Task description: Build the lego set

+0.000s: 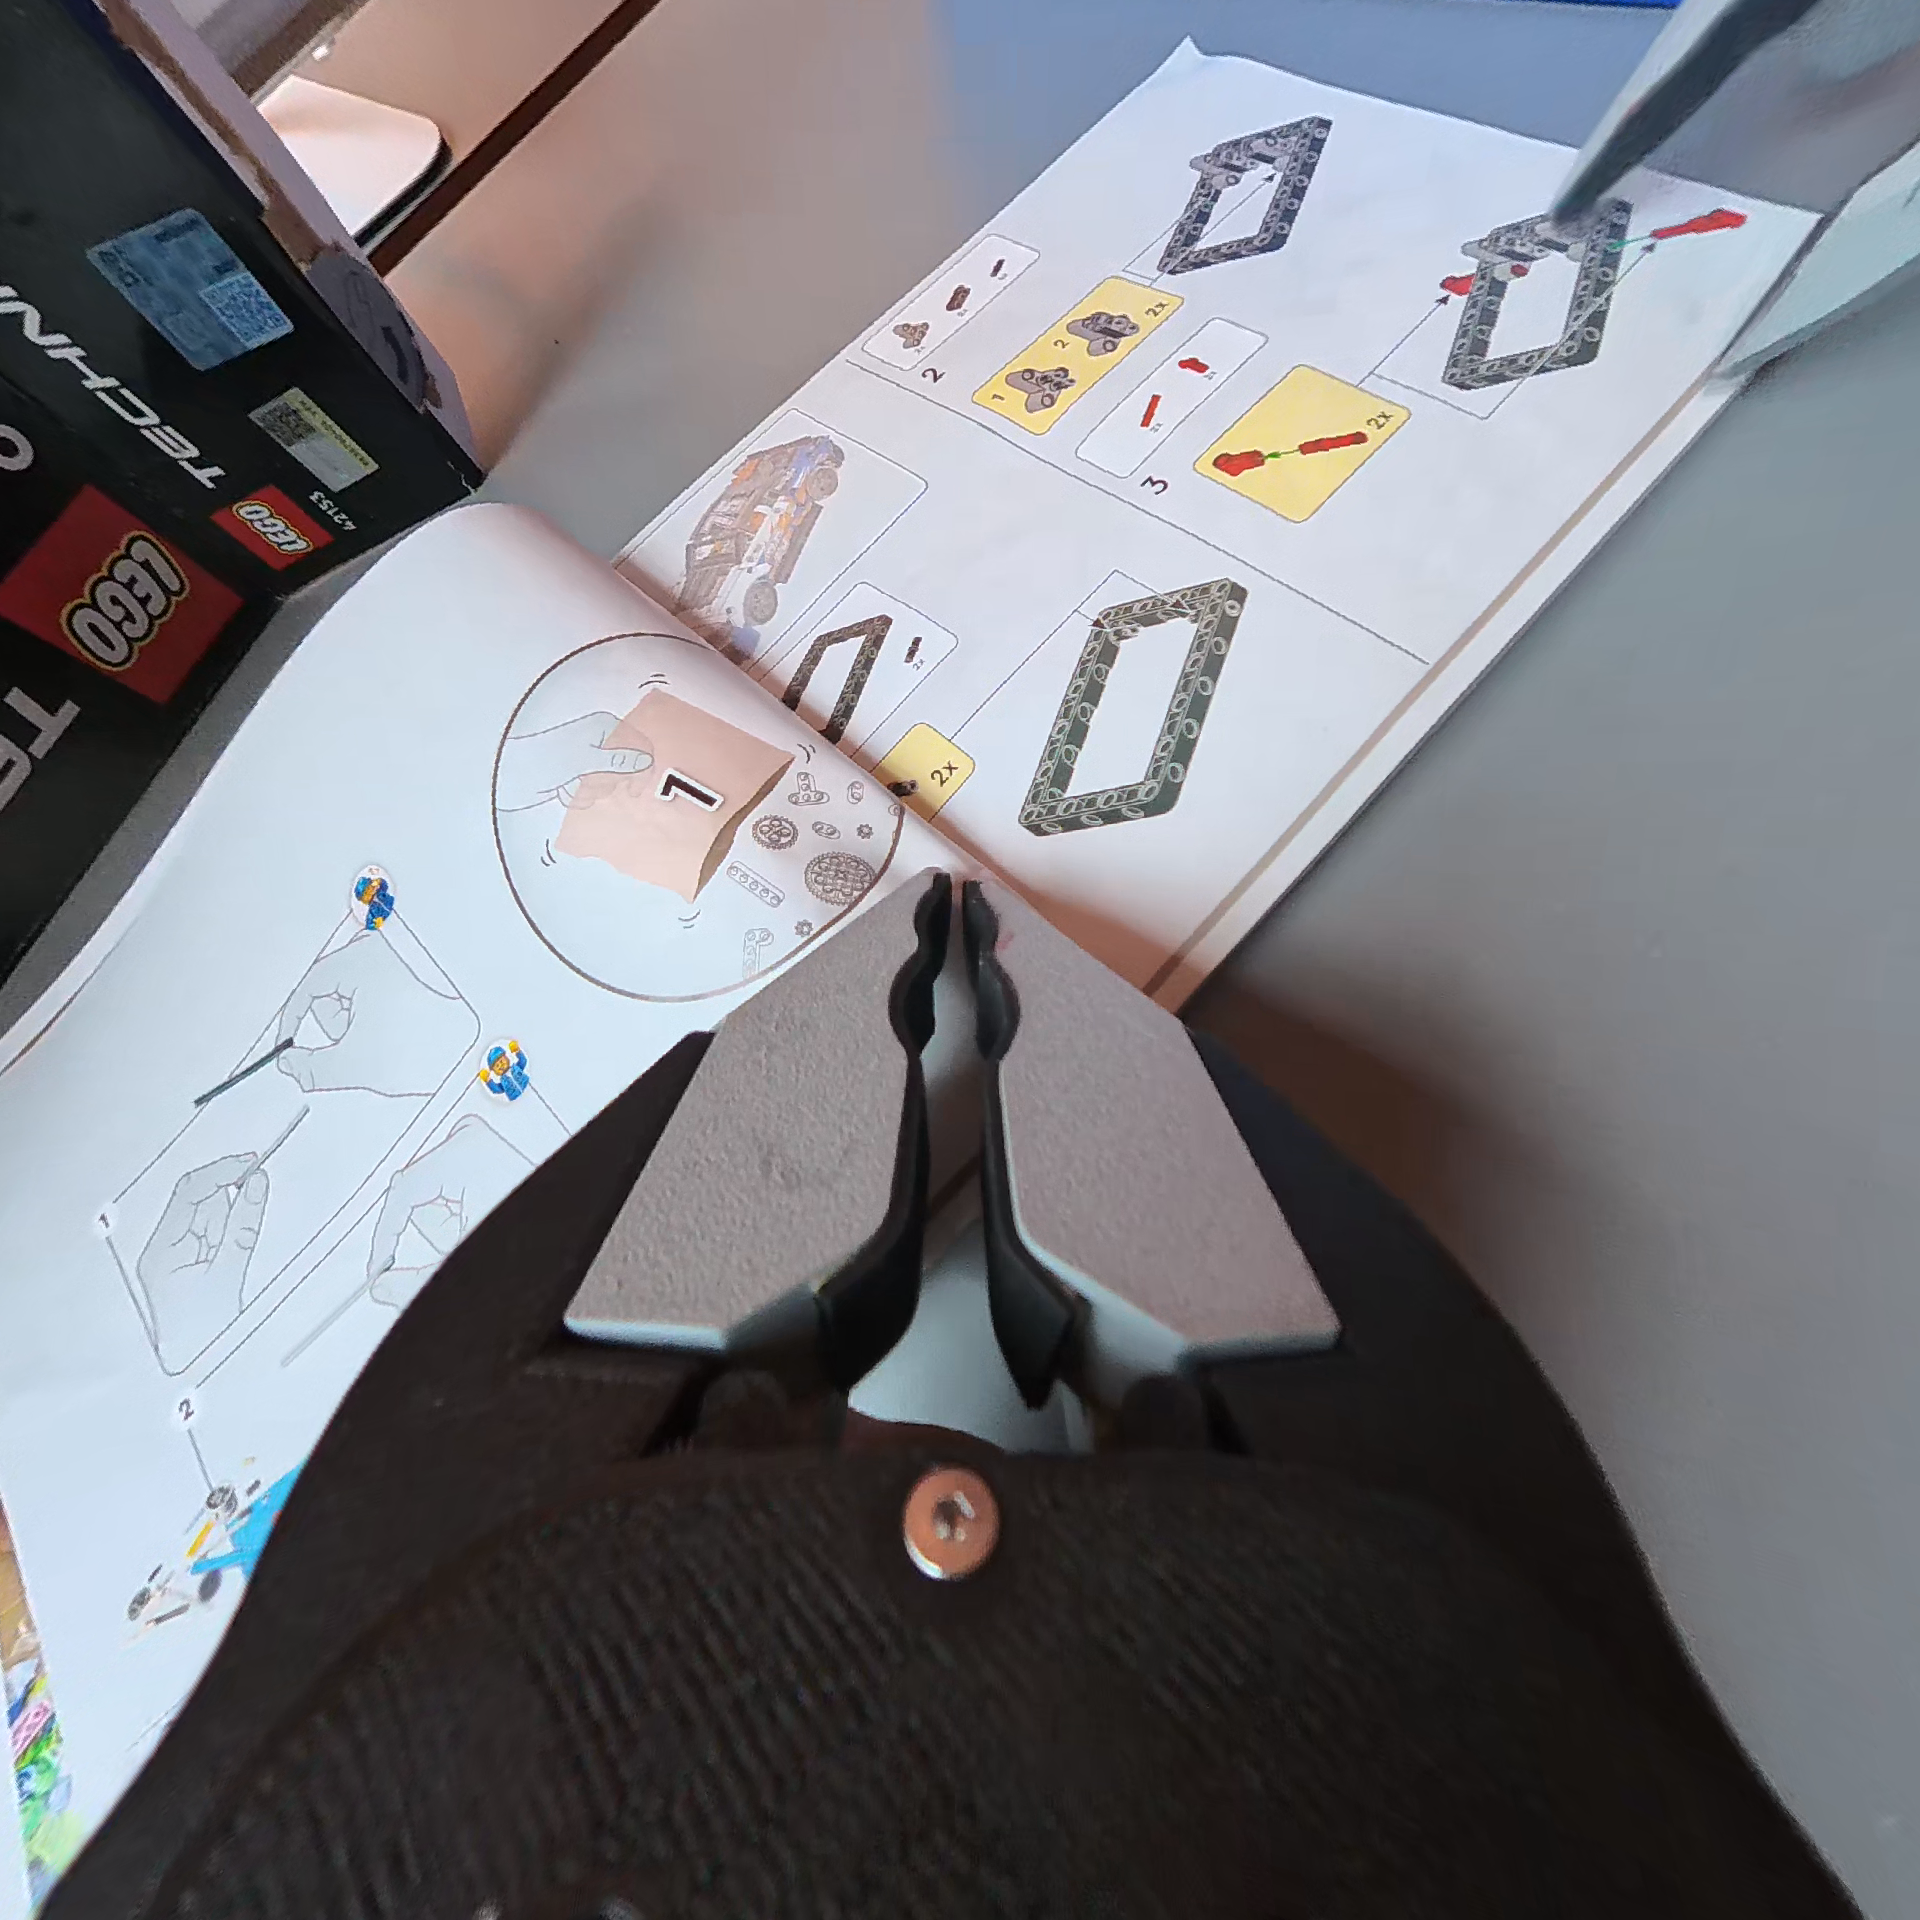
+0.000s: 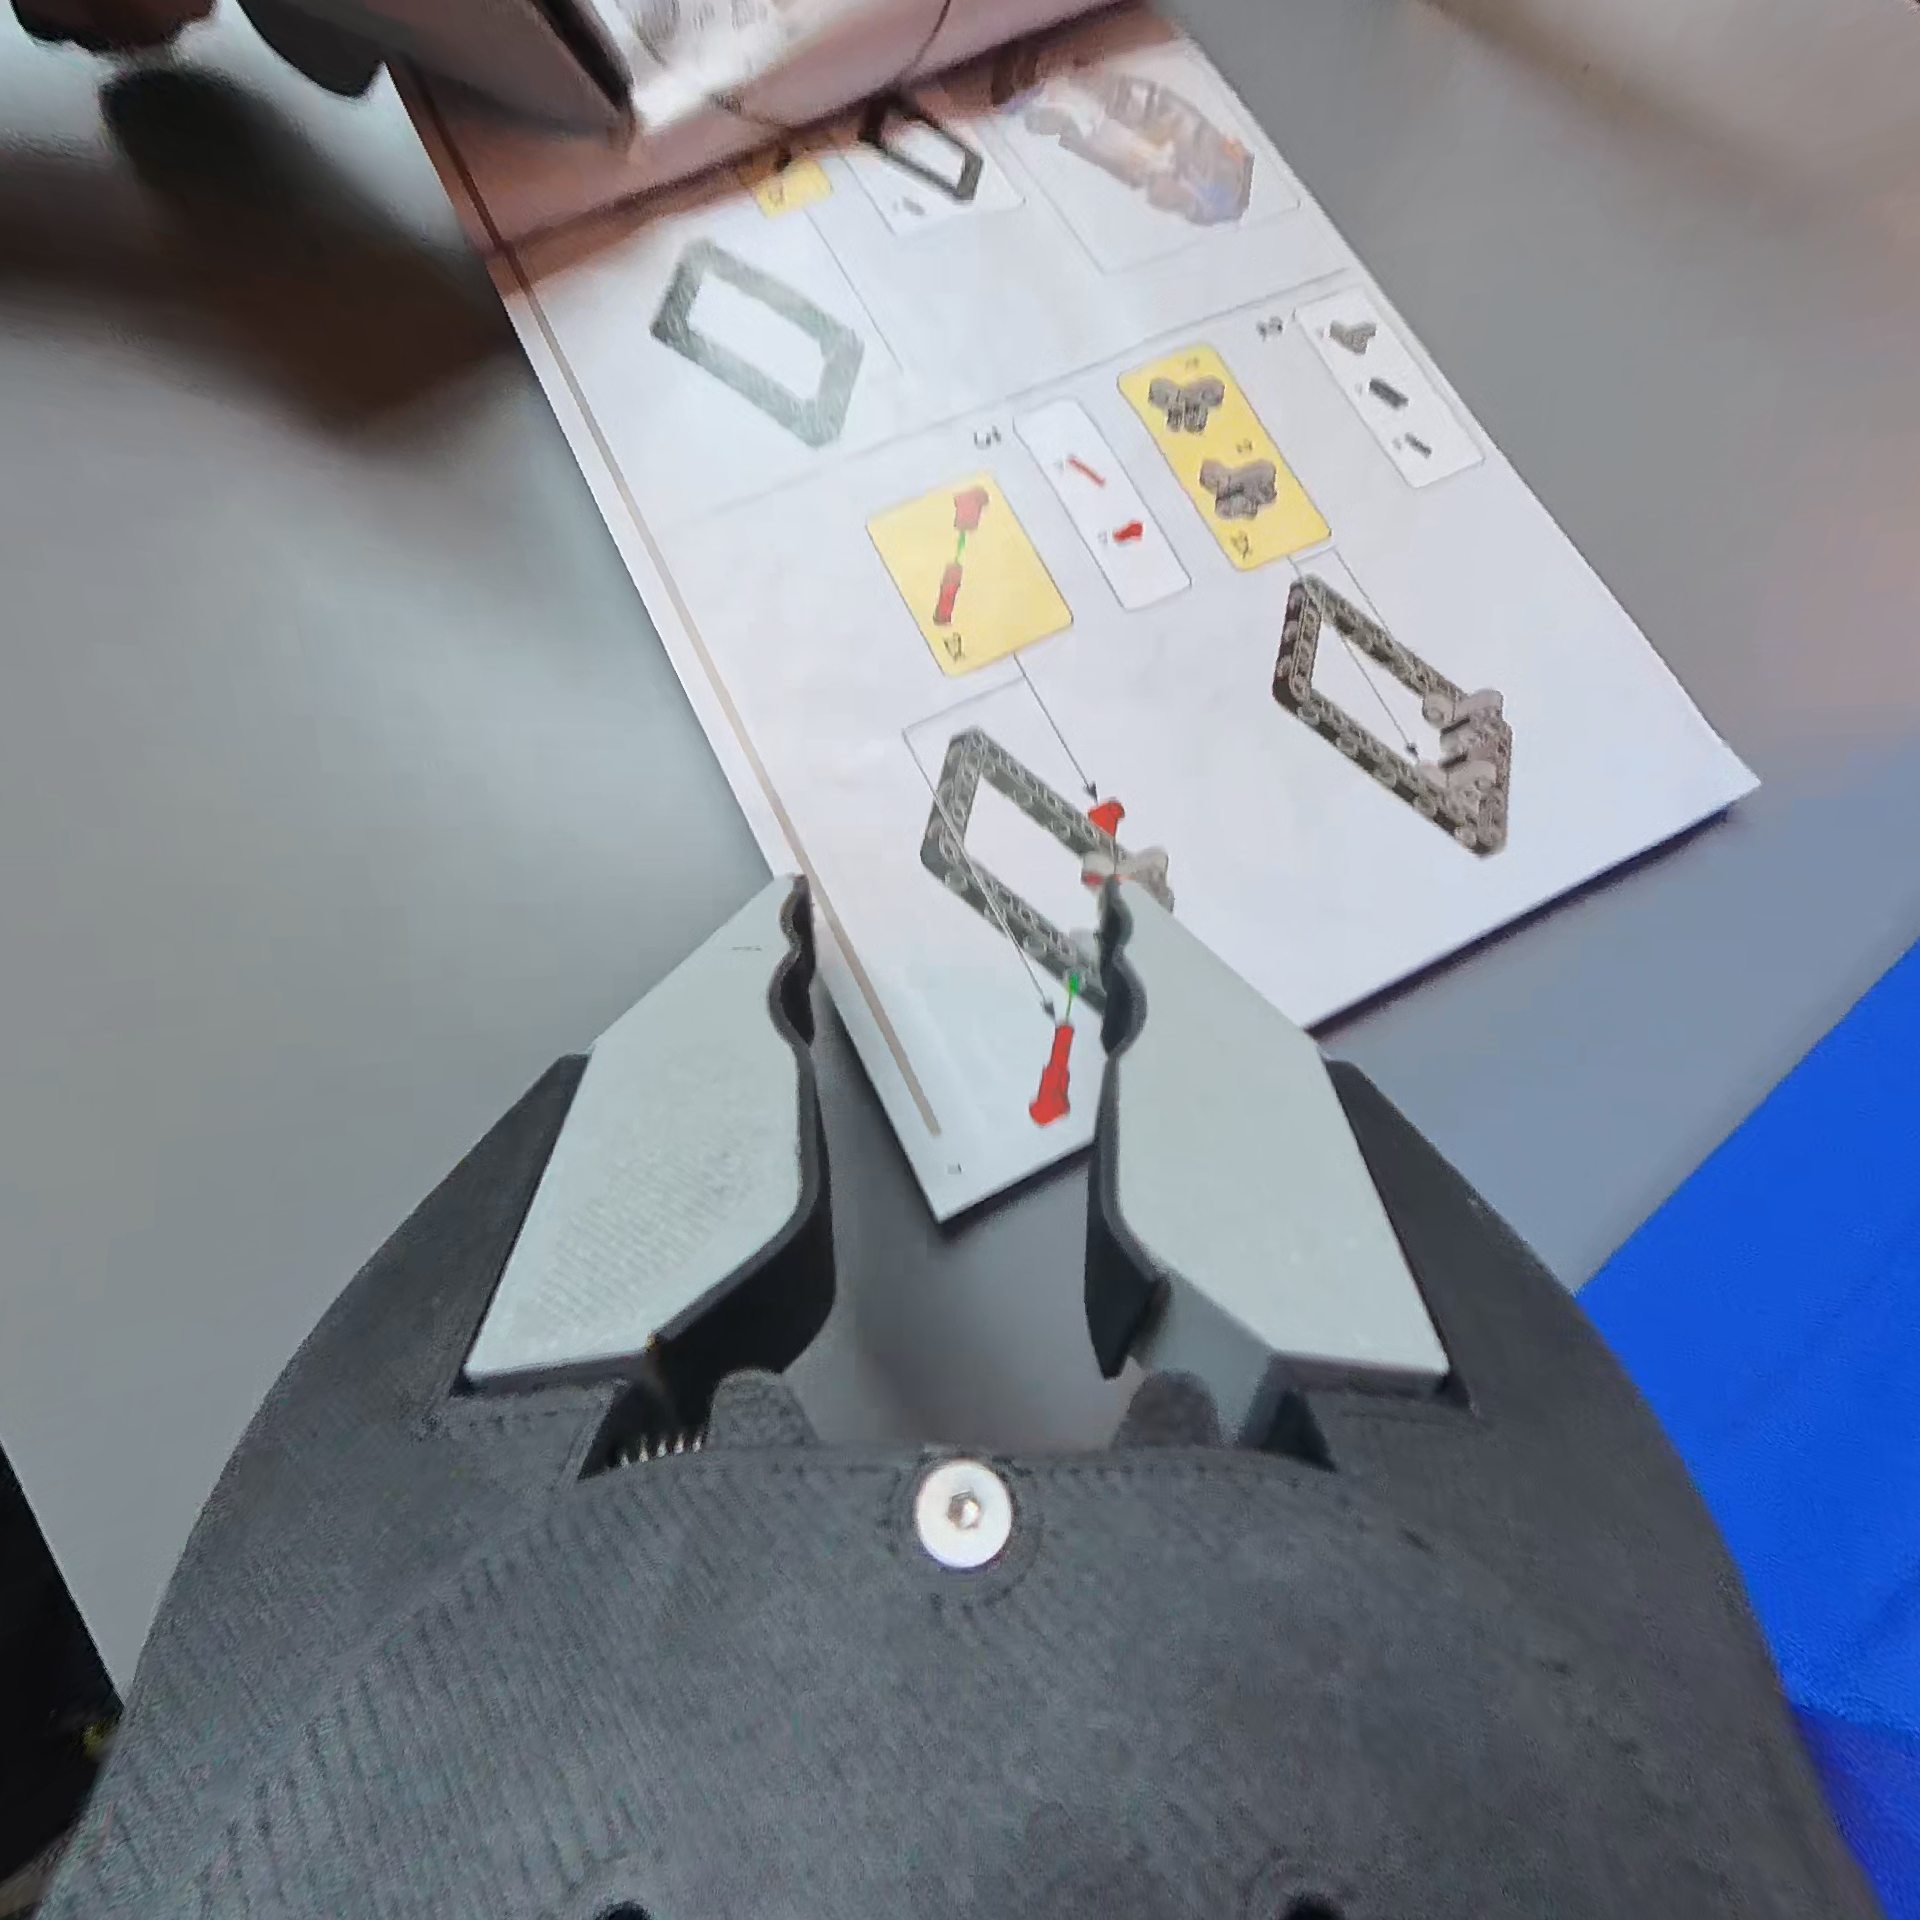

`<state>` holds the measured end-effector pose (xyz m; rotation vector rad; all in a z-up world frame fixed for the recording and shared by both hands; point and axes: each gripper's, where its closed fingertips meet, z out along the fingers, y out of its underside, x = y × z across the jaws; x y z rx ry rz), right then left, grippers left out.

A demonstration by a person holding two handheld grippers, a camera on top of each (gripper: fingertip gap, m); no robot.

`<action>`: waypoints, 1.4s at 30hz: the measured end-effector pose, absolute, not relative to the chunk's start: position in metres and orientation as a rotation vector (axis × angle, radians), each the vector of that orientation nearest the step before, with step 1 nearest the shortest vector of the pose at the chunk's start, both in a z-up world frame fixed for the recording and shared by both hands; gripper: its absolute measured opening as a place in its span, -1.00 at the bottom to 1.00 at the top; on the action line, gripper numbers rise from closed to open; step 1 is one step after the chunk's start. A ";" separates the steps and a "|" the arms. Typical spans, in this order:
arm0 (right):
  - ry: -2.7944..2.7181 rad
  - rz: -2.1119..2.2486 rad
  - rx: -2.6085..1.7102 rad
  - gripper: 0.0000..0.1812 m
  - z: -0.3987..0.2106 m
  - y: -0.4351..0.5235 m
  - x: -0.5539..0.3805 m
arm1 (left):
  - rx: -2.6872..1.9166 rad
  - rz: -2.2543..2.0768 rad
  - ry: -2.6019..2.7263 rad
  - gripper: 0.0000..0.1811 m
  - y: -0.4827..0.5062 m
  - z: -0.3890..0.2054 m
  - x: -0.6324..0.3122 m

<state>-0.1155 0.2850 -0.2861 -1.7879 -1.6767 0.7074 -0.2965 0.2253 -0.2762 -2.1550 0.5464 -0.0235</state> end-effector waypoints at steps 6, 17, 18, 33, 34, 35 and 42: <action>-1.713 0.797 -1.827 -0.16 -0.269 0.292 -0.172 | -2.191 -0.079 0.525 -0.99 0.224 -0.275 -0.294; -1.823 0.749 -1.838 -0.19 -0.292 0.295 -0.208 | -2.475 0.049 0.743 -0.34 0.335 -0.257 -0.349; -1.809 0.746 -1.835 -0.19 -0.292 0.295 -0.207 | -2.531 0.086 0.747 -0.27 0.343 -0.263 -0.362; -1.730 0.819 -1.774 -0.29 -0.292 0.296 -0.202 | -2.826 -0.692 0.844 -0.78 0.306 -0.267 -0.344; -1.723 0.839 -1.776 -0.30 -0.291 0.296 -0.202 | -2.816 -0.676 0.851 -0.83 0.307 -0.262 -0.343; -1.716 0.860 -1.778 -0.32 -0.290 0.296 -0.202 | -2.809 -0.665 0.848 -0.86 0.307 -0.258 -0.341; -1.596 0.884 -1.743 -0.29 -0.264 0.310 -0.196 | -2.583 -0.481 1.009 -0.94 0.302 -0.215 -0.326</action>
